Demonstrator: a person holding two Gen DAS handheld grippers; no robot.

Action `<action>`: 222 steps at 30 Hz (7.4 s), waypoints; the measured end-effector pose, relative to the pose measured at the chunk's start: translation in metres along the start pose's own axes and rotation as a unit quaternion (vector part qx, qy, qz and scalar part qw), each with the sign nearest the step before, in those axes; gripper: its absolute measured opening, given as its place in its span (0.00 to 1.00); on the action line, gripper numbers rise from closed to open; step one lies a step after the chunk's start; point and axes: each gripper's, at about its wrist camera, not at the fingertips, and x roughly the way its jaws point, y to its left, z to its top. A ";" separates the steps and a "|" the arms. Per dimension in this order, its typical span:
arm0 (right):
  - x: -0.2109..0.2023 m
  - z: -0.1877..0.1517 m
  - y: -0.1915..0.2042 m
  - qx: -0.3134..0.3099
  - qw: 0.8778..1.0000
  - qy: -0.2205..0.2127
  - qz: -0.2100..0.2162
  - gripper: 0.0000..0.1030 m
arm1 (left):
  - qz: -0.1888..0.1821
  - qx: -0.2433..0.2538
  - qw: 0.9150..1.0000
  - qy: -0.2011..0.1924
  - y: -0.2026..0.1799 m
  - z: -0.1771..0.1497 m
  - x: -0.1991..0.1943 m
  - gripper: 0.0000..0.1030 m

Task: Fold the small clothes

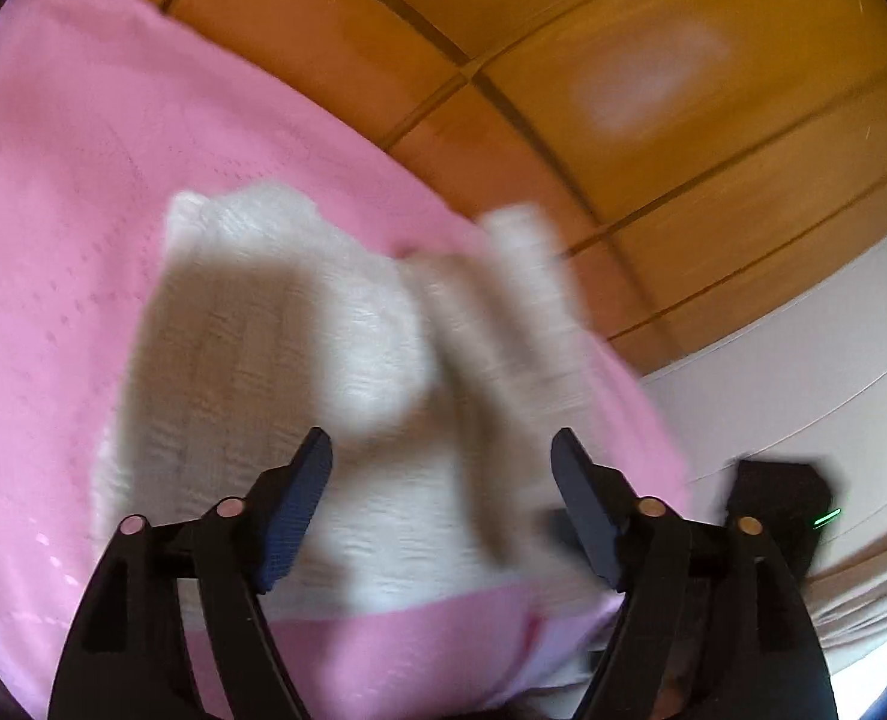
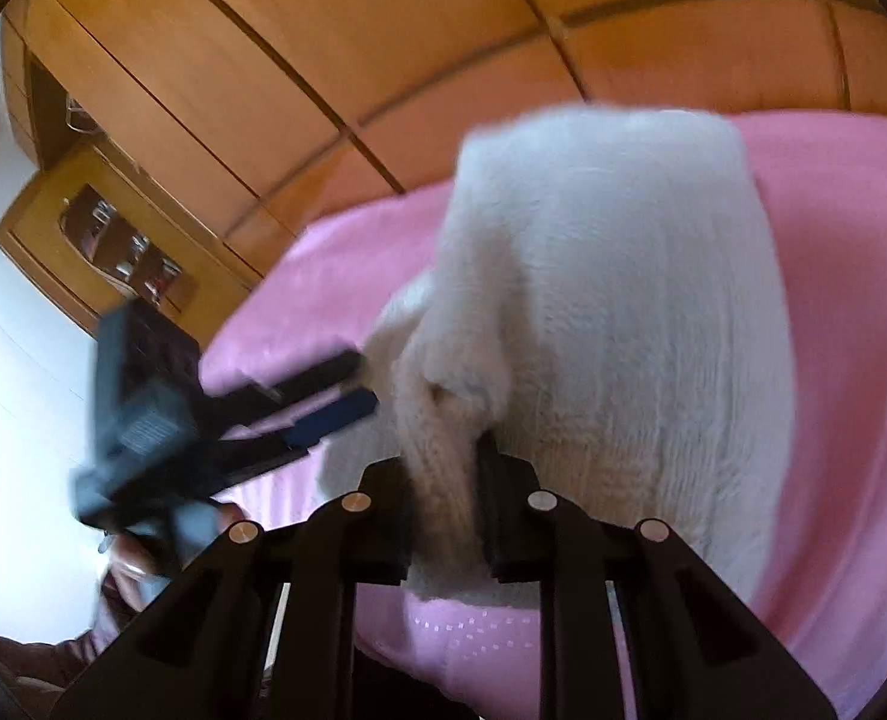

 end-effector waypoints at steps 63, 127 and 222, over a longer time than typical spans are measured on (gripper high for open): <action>0.040 0.012 0.032 -0.100 0.991 -0.002 -0.090 0.55 | 0.258 0.120 0.956 -0.077 0.006 0.025 -0.032 0.26; 0.087 0.089 -0.038 0.006 0.994 -0.006 -0.110 0.95 | 0.344 0.146 0.924 -0.077 0.014 0.018 -0.008 0.63; -0.094 -0.028 -0.163 0.095 0.898 -0.129 -0.410 0.60 | 0.202 0.325 0.924 0.010 -0.195 -0.042 0.231 0.53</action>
